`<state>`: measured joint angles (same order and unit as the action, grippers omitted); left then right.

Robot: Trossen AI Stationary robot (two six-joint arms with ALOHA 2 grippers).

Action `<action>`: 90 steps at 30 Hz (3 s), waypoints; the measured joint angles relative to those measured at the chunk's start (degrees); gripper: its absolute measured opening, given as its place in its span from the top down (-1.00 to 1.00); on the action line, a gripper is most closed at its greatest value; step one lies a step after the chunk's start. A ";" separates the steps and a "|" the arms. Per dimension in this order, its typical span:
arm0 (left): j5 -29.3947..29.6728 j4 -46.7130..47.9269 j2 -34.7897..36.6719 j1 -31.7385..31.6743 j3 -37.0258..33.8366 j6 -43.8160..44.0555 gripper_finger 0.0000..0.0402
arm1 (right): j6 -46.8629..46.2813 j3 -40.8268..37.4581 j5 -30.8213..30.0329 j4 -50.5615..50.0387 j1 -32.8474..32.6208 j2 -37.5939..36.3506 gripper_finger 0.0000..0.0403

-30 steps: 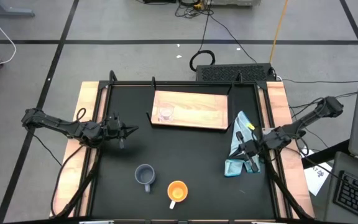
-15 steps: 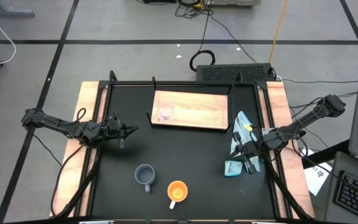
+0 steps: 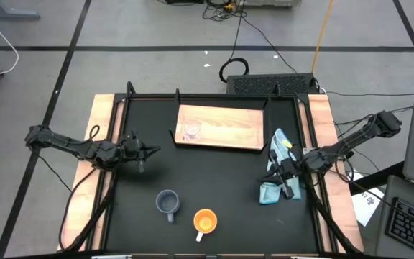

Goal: Stack small to large cups/mugs on shelf
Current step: Put the gray mug on the shelf

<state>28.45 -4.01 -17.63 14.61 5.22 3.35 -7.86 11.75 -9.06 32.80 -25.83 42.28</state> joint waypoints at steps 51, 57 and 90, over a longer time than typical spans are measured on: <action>-3.73 -4.26 0.00 0.06 -3.24 0.51 0.97 | 7.17 13.50 14.95 5.93 -1.29 22.60 0.56; -4.89 -3.78 0.00 0.04 -3.24 2.35 0.97 | 7.04 16.06 14.93 3.69 -1.23 25.80 0.31; -18.91 -3.59 -0.02 1.71 -3.24 12.63 0.97 | 5.53 16.04 14.86 1.58 -1.16 25.82 0.24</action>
<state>9.54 -7.60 -17.65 16.32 1.98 15.98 -2.33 27.79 5.80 34.38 -26.98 68.10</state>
